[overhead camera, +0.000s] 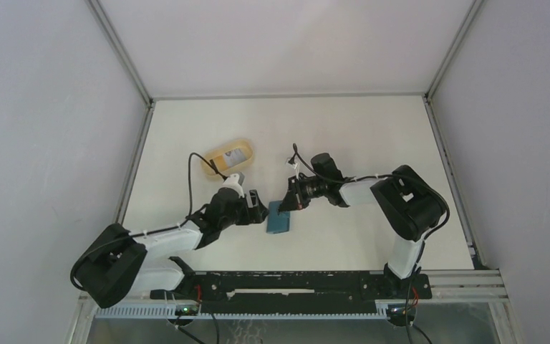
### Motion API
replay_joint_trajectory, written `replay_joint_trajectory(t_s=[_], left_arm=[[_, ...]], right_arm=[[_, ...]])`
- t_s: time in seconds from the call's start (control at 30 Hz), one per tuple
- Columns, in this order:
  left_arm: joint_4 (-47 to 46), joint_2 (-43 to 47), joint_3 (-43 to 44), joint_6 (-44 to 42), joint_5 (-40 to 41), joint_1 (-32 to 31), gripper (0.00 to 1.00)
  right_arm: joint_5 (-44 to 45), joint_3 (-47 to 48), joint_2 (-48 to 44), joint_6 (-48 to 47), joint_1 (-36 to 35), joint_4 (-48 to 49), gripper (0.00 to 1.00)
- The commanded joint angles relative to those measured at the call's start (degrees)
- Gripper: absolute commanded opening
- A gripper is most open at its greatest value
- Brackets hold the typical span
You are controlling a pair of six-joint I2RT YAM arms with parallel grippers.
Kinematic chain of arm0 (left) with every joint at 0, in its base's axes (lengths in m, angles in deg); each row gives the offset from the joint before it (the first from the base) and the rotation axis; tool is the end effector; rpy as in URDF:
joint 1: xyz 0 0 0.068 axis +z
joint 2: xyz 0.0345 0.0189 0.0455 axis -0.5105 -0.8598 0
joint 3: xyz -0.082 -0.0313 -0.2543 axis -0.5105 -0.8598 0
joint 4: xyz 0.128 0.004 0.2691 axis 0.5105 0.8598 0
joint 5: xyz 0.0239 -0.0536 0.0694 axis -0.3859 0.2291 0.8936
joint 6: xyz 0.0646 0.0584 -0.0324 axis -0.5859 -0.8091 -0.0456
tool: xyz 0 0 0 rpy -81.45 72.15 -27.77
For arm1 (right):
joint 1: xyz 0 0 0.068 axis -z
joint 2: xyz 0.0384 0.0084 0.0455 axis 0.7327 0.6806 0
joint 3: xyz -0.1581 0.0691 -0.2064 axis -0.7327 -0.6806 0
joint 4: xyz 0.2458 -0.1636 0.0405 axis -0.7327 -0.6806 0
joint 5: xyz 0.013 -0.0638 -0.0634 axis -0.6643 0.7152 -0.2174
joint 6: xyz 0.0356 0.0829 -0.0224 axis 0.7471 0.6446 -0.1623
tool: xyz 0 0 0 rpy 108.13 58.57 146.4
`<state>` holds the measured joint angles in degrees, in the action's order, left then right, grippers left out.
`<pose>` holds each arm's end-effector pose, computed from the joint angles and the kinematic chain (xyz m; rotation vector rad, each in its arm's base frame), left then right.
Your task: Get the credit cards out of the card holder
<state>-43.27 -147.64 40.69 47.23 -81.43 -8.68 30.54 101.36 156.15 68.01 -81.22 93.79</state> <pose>0.2203 -0.1756 0.0809 -0.0067 2.3059 -0.6782 0.2788 0.2660 0.0755 -0.7828 2.2389 1.4709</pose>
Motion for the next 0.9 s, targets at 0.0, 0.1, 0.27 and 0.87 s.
replay_joint_trajectory(t_s=[0.0, 0.1, 0.27, 0.87], left_arm=[[-3.86, -3.17, 0.35, -0.85, -2.27, -0.67, 0.83], [-5.32, -4.37, 0.89, -0.92, -2.30, -0.94, 0.83], [-3.11, -8.72, 3.42, -1.83, -1.59, -1.35, 0.82], [-2.59, -24.96, 10.48, 0.51, 1.95, -7.52, 0.76]], right_arm=[[0.24, 2.86, 0.62, -1.15, -0.91, 1.84, 0.00], [0.05, 3.39, 1.81, -0.70, -1.50, 2.37, 0.00], [-1.95, 3.88, 2.11, 0.61, -1.85, 4.25, 0.00], [-20.27, 1.32, 5.51, 47.14, 4.13, 66.59, 0.00]])
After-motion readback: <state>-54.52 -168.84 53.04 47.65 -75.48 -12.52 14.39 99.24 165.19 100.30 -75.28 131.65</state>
